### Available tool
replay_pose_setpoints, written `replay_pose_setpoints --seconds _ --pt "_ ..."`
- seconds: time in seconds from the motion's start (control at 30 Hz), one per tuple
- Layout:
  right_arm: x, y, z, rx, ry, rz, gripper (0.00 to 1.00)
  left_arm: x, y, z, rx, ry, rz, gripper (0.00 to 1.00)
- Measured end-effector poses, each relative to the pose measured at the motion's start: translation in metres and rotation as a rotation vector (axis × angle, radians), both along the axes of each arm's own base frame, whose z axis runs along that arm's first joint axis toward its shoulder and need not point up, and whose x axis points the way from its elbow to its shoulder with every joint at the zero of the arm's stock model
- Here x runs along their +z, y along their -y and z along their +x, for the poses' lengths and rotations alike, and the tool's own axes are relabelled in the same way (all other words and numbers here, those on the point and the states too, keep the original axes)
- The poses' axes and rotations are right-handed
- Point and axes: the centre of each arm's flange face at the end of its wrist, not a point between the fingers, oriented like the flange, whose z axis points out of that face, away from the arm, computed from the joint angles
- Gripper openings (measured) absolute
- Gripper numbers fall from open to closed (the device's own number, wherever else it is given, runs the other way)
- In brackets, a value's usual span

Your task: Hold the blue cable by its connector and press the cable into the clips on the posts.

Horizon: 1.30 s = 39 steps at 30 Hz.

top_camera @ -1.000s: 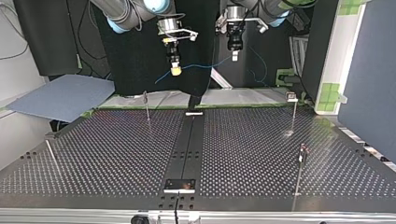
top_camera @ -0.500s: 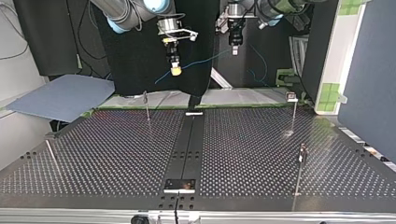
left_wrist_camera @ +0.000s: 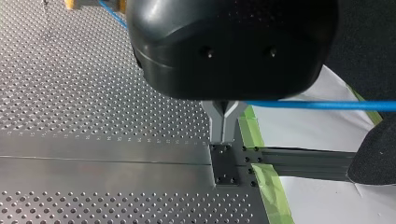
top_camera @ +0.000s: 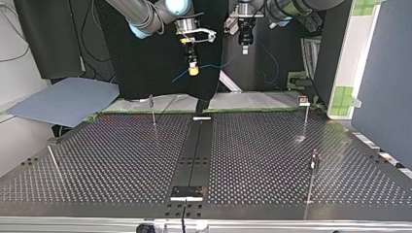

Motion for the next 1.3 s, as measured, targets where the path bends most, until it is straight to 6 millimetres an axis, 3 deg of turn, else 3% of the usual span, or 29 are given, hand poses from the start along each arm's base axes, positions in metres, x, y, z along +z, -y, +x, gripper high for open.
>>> replay_pose_setpoints --seconds 0.27,0.53,0.97,1.3 --pt "-0.027 -0.007 -0.005 -0.005 -0.082 0.066 0.00 0.000 0.000 0.000 0.000 0.000 0.000 0.00" --pt "-0.028 -0.006 -0.009 -0.018 -0.108 0.097 0.00 0.005 -0.005 0.003 0.005 -0.010 -0.021 0.00" --pt "0.030 0.011 -0.001 -0.009 -0.018 0.114 0.00 0.040 -0.022 0.042 0.113 0.020 -0.138 0.00" --pt "0.083 0.022 0.006 0.035 0.018 0.103 0.00 0.078 -0.014 0.074 0.182 0.095 -0.212 0.00"
